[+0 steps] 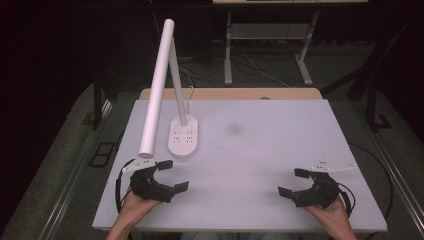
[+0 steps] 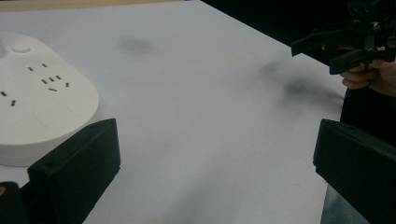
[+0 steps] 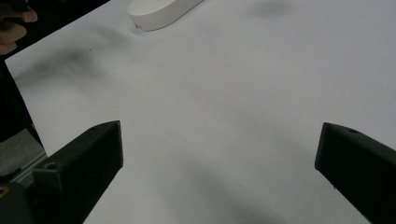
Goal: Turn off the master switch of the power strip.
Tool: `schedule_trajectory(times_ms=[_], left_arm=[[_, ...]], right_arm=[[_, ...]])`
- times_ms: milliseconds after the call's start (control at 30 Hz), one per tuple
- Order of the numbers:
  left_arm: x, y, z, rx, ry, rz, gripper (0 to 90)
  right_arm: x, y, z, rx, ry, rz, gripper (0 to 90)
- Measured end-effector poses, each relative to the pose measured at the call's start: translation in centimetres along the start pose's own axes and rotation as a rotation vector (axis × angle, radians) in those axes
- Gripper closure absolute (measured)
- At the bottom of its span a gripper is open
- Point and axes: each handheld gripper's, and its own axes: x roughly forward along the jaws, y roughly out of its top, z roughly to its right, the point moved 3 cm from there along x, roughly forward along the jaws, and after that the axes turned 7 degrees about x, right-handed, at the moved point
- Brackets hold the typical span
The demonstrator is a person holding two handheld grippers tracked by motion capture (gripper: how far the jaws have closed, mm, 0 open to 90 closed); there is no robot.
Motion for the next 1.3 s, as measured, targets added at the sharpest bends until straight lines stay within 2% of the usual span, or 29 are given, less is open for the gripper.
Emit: schedule_trajectory(times_ms=[233,433,1300], left_arm=[[-0.5,0.5,-0.8,-0.007,0.004,0.001,0.0],[-0.9,1.1,-1.4,-0.003,0.005,-0.02,0.0],[-1.3,2.9,-4.1,0.004,0.041,-0.061,0.1]], right_arm=[[0.0,0.0,0.0,0.0,0.001,0.001,0.5],[0.0,-0.1,0.0,0.002,-0.001,-0.003,0.5],[0.0,-0.2,0.1,0.001,0.0,-0.009,0.5]])
